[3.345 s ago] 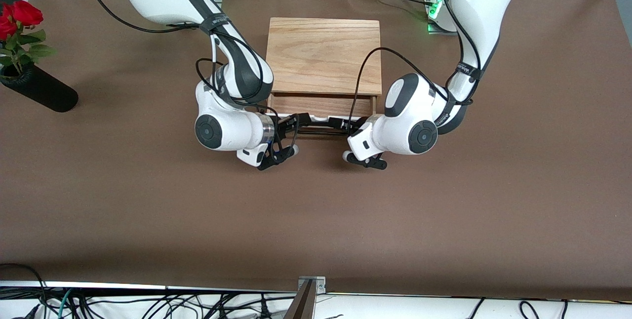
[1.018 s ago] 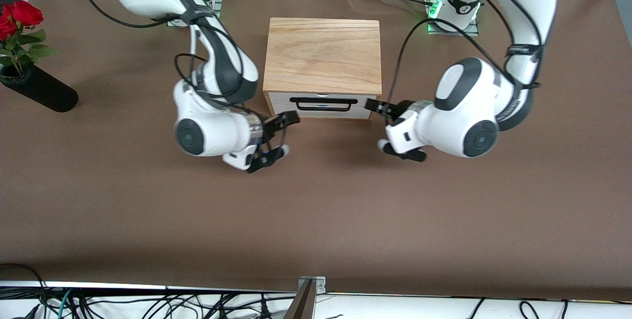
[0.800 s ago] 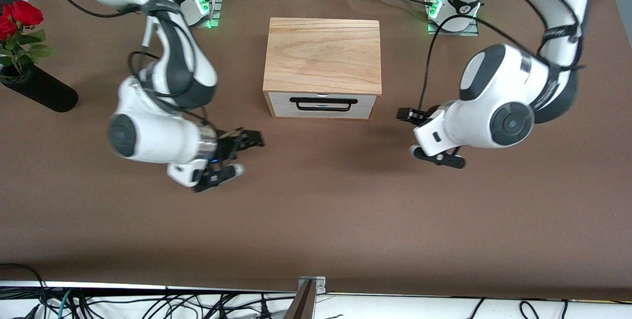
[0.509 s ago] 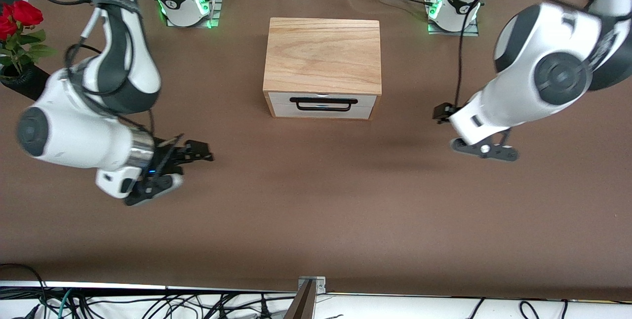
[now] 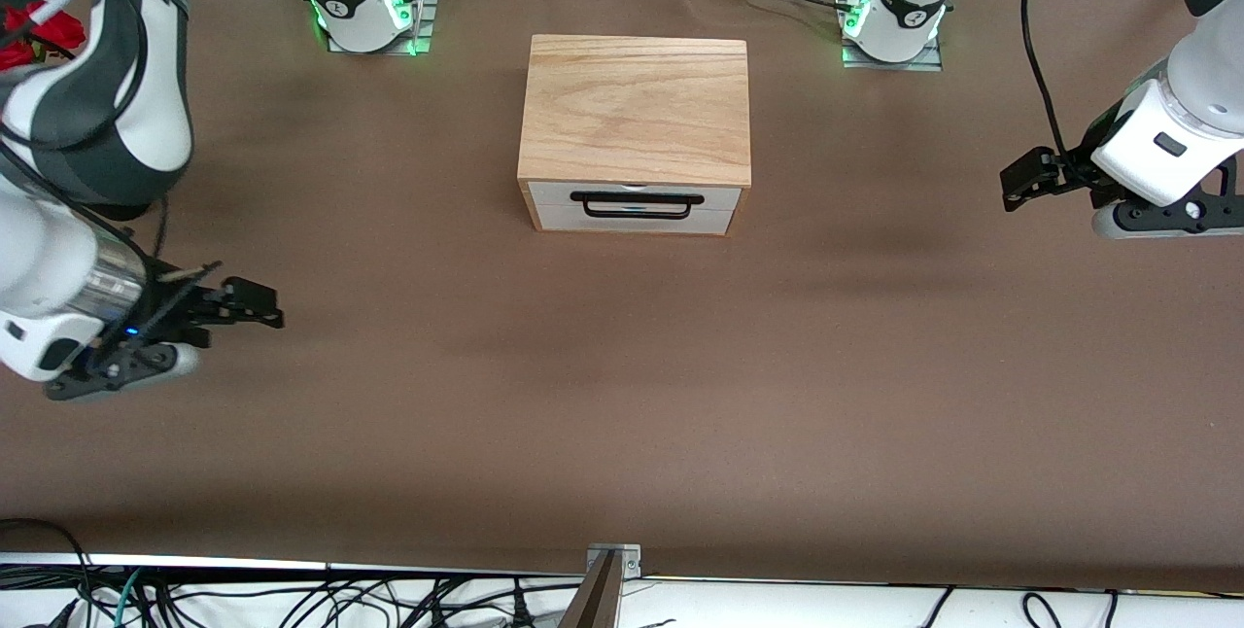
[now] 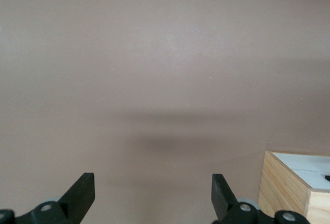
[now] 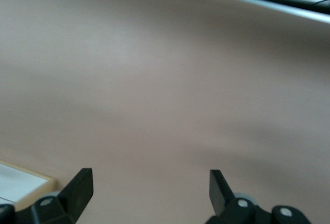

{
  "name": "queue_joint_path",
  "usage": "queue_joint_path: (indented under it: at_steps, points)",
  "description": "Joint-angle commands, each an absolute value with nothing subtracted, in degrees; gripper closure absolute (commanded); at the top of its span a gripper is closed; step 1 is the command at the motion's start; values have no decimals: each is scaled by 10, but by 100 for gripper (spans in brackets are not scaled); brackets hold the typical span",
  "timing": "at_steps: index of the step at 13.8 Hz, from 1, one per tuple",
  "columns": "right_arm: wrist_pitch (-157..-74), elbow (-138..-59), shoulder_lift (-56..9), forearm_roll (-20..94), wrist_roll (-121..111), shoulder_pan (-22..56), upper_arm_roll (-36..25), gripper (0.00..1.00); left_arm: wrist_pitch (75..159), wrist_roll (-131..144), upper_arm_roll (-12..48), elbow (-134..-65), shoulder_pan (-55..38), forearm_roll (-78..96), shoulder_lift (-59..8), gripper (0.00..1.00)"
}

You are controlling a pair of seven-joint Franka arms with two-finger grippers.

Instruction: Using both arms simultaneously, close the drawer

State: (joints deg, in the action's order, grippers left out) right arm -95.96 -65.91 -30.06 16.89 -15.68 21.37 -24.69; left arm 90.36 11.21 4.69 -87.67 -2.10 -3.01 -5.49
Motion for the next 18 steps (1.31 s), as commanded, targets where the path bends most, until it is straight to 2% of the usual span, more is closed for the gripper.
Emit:
queue_joint_path:
  at_steps: [1,6,11,18]
  points:
    - [-955,-701,-223,85,-156,169,-177,0,963,130,47,-920,-32,-20,-24,0]
    - [-957,-778,-138,-65,-150,107,-49,0,970,88,42,-952,-30,-10,-9,0]
    - [-959,-865,-71,-46,-132,54,-1,0,982,40,21,-1015,-34,16,37,0]
    - [-923,-839,-91,-33,-135,36,10,0,961,25,24,-990,-35,15,18,0]
